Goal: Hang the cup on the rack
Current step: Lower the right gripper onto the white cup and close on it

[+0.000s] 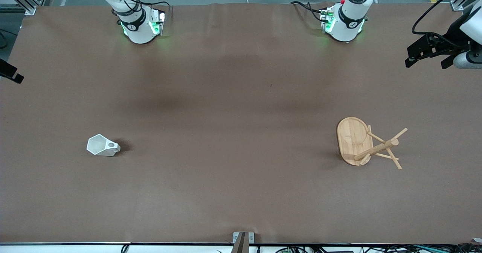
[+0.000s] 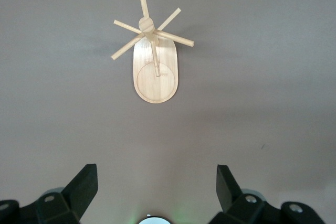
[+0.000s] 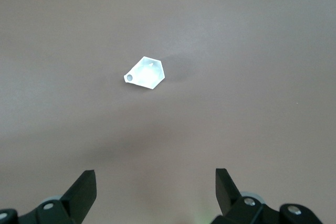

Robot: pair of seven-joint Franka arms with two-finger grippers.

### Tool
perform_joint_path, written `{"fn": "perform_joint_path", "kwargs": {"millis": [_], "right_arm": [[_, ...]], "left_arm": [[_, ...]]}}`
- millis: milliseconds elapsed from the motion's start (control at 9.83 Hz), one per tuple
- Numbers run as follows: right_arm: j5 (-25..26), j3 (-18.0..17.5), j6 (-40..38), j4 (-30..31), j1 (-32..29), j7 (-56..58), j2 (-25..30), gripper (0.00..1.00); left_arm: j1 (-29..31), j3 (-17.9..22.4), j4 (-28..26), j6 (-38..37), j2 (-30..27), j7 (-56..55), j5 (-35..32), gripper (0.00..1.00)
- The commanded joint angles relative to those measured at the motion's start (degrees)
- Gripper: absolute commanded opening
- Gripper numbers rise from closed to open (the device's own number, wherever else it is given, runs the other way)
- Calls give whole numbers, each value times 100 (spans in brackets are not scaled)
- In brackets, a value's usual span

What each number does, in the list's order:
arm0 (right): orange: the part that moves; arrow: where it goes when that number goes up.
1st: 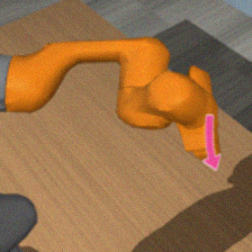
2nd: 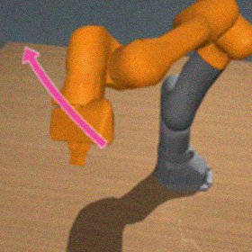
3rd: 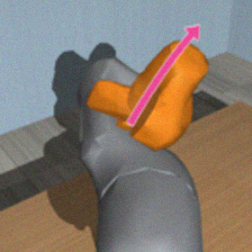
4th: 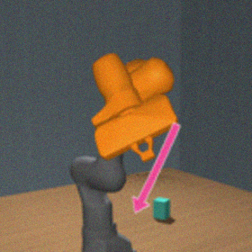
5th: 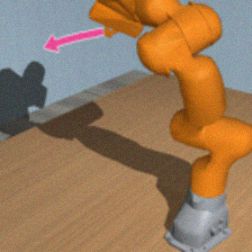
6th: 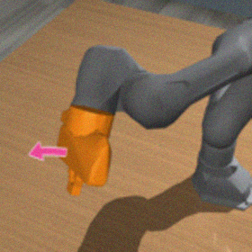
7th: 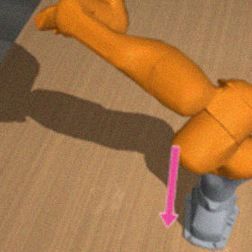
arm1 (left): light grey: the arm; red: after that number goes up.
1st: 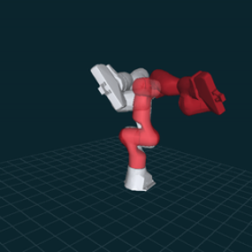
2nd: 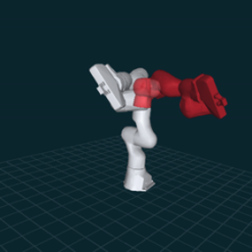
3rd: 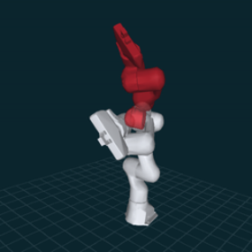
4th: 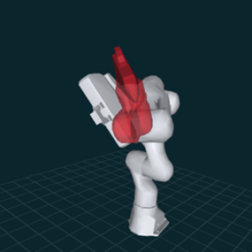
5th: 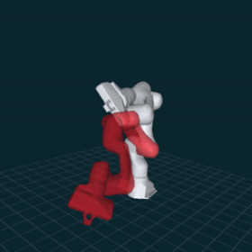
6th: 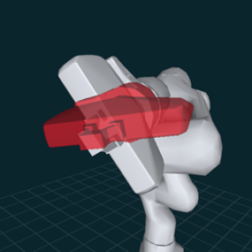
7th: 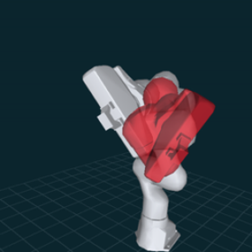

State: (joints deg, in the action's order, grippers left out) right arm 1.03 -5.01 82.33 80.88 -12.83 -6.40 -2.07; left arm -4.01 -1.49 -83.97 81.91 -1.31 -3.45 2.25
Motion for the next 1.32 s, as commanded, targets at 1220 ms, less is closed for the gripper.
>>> {"fn": "perform_joint_path", "kwargs": {"millis": [1220], "right_arm": [[-7, 0, 3573, 1866, -79, 812, -1945, 100]], "left_arm": [[23, -1, -67, -79, 122, -24, 3, 100]]}}
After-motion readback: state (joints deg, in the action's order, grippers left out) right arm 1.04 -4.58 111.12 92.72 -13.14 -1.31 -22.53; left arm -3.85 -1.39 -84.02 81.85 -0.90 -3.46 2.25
